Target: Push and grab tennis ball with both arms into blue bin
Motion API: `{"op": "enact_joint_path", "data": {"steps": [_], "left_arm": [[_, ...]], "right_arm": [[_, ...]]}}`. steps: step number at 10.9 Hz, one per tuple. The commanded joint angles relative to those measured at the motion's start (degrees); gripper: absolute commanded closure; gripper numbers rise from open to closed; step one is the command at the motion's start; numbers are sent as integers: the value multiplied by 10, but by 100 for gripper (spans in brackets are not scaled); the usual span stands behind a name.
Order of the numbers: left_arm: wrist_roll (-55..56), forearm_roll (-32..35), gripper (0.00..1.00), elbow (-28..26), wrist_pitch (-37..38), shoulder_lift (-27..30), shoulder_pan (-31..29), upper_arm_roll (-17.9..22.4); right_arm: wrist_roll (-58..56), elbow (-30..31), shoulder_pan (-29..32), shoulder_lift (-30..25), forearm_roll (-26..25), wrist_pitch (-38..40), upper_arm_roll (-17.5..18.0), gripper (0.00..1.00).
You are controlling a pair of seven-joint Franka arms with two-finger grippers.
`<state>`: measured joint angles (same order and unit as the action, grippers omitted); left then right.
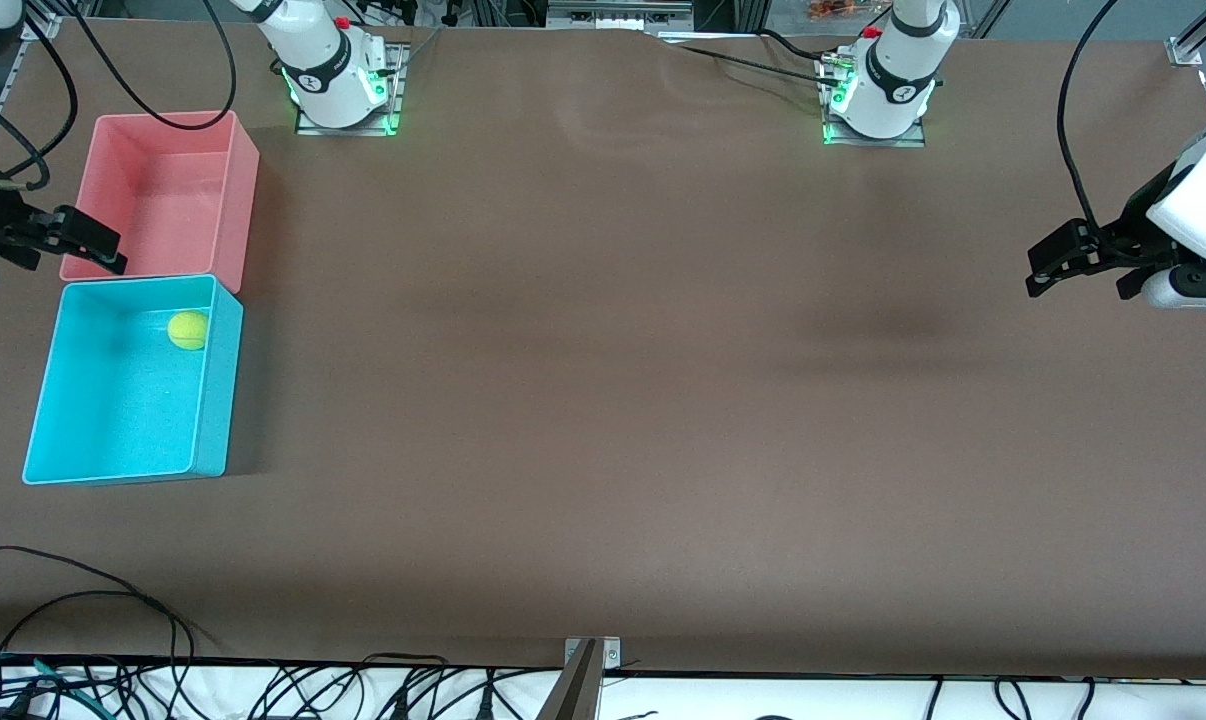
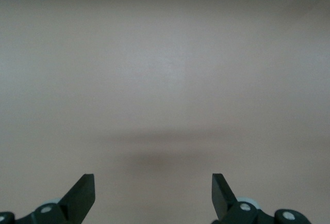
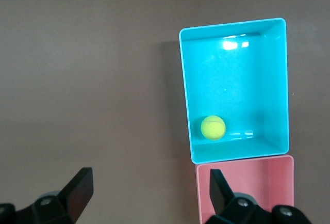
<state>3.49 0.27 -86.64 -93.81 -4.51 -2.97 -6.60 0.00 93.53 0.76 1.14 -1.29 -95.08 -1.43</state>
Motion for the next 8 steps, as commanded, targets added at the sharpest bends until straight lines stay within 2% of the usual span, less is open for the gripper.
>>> {"op": "enact_joint_path", "data": {"steps": [1,4,8], "left_arm": [[4,-8,0,5,5,-2,-1,0],[3,-8,0,5,4,-2,-1,1],[4,-8,0,5,4,-2,-1,1]], "right_arm": [[2,17,5,-30,-7,13,6,0],[3,17,2,-47,-5,31,5,0],[3,12,3,-38,-2,40,5,0]]}}
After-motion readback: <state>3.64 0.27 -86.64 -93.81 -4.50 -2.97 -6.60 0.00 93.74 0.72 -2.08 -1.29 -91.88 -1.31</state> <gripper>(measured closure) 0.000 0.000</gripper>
